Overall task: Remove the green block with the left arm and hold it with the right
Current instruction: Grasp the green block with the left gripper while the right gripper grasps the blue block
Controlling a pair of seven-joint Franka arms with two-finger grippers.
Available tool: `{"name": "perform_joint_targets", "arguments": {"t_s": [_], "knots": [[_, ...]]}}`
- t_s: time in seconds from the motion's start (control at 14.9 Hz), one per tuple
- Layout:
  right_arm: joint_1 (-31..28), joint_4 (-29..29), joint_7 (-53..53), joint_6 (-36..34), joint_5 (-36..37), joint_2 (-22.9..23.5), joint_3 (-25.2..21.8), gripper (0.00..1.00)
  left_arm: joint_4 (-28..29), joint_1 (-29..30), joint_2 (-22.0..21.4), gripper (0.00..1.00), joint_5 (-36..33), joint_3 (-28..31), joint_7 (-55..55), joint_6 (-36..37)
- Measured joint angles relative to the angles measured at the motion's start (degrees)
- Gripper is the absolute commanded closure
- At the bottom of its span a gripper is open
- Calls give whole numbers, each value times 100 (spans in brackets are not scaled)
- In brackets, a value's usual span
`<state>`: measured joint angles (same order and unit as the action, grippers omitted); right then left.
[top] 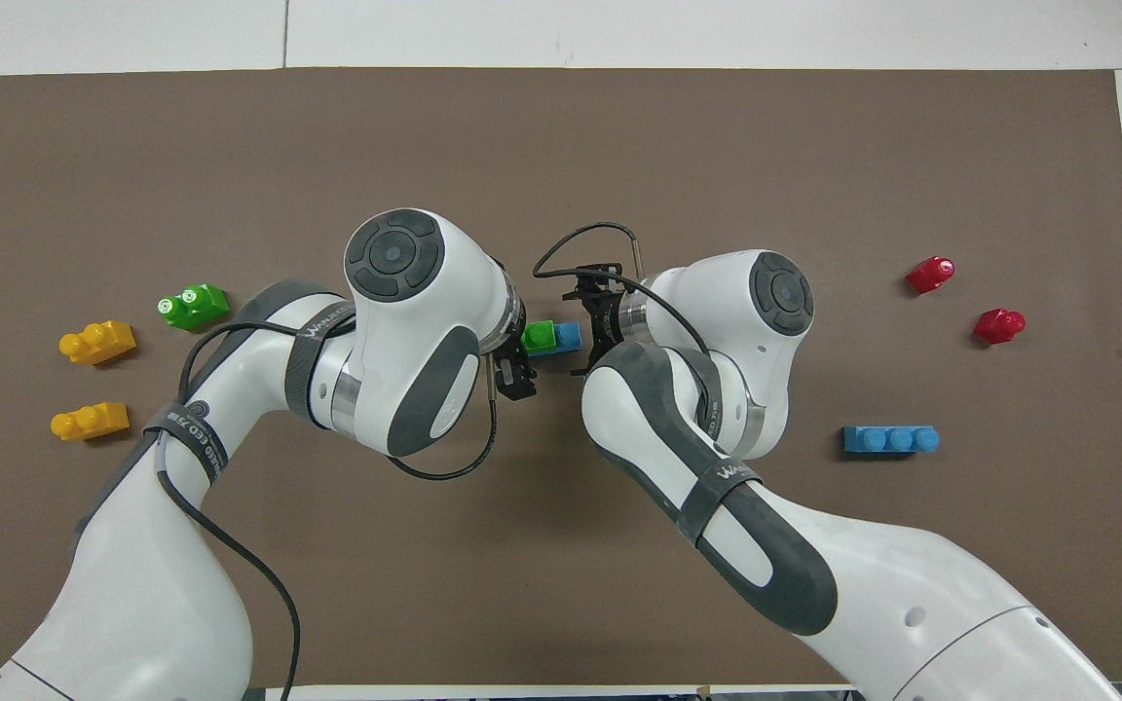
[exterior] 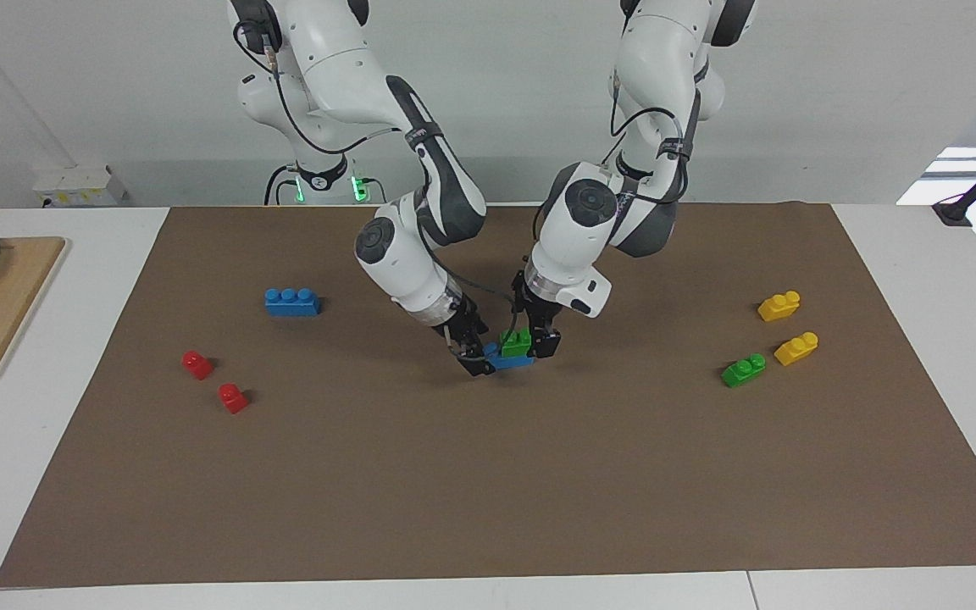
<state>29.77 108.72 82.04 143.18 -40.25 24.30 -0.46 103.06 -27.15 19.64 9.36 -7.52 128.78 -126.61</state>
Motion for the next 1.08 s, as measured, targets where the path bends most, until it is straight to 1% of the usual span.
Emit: {"name": "perform_joint_targets", "arguments": {"t_s": [0.4,0.54,0.61,0.67,0.74,0.81,0.88,1.08], "knots": [[83,3,0,183,0,107,0,1,171,-50,10,0,-57,0,13,-170],[86,17,0,203,-75,108,0,9,218,-97,10,0,-104,1,21,-208],[87,35,0,262,-165,110,0,16,233,-111,10,0,-113,1,27,-222],[88,69,0,369,-221,111,0,31,240,-113,10,0,-116,0,29,-226],[88,100,0,438,-241,113,0,57,242,-113,10,0,-117,2,29,-228],[88,118,0,459,-244,114,0,98,243,-113,10,0,-118,3,29,-228],[88,124,0,464,-245,114,0,100,244,-113,10,0,-118,3,29,-228],[145,125,0,472,-245,114,0,100,245,-113,10,0,-119,3,29,-229]]}}
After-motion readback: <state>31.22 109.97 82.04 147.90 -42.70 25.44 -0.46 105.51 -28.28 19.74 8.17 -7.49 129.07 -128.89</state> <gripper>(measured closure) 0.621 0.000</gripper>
